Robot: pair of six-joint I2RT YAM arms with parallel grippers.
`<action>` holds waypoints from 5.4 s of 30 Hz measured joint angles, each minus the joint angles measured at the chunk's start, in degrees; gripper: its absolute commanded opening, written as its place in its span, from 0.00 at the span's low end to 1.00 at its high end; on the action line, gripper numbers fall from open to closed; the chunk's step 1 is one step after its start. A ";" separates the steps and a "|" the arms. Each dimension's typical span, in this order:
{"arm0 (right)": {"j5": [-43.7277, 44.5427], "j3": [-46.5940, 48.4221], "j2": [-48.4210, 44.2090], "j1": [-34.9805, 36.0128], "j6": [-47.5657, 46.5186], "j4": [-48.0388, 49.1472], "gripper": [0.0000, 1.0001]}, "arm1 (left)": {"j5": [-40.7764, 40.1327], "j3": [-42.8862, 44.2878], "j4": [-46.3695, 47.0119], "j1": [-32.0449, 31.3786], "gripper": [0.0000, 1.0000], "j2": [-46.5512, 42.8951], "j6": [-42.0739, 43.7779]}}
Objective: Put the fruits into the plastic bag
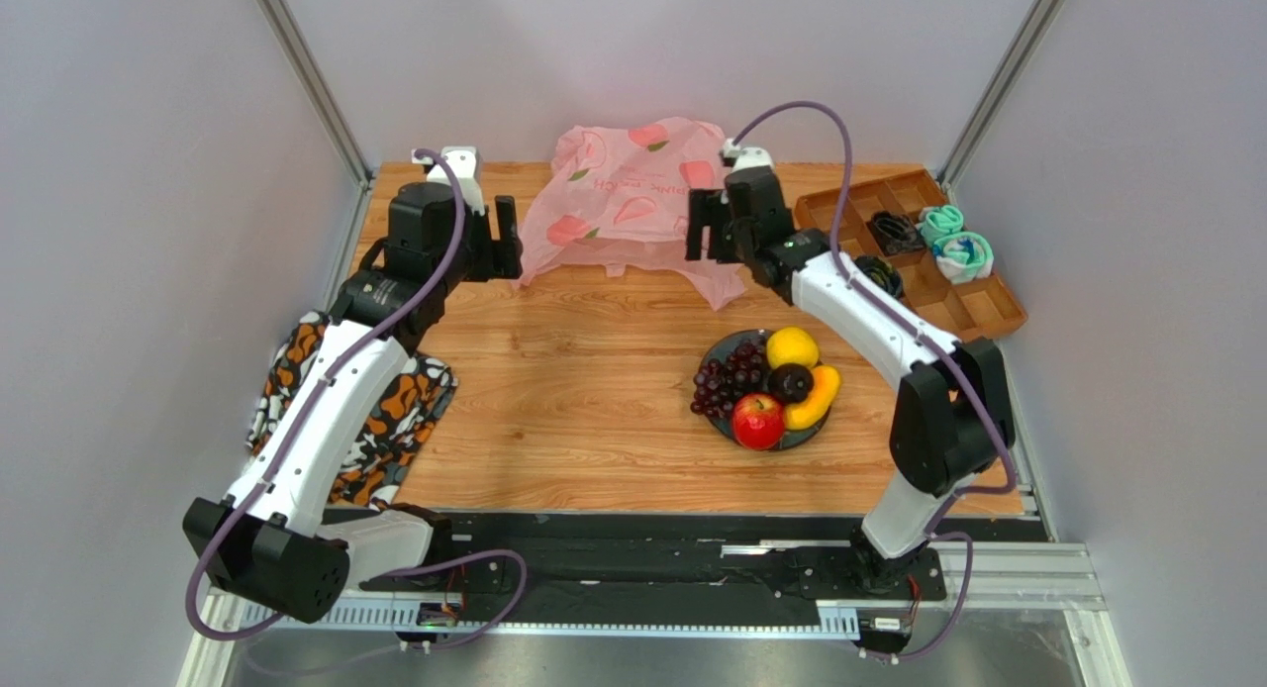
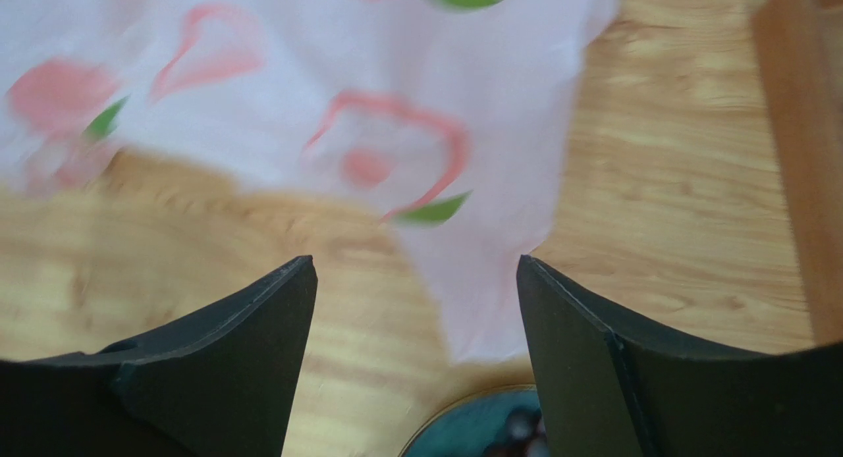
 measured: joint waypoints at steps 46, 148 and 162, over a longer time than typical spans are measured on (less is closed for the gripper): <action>4.50 19.54 -3.19 5.01 -6.64 -19.12 0.00 | 11.08 6.36 -7.06 1.73 0.81 12.02 0.70; -10.49 5.16 -12.68 -1.22 -6.23 -16.63 0.78 | 34.53 -4.55 6.54 -3.91 0.00 0.70 -1.88; -1.75 -14.75 -30.60 2.29 2.03 -31.87 0.79 | 30.10 -4.57 3.61 -3.87 0.00 -1.84 -2.27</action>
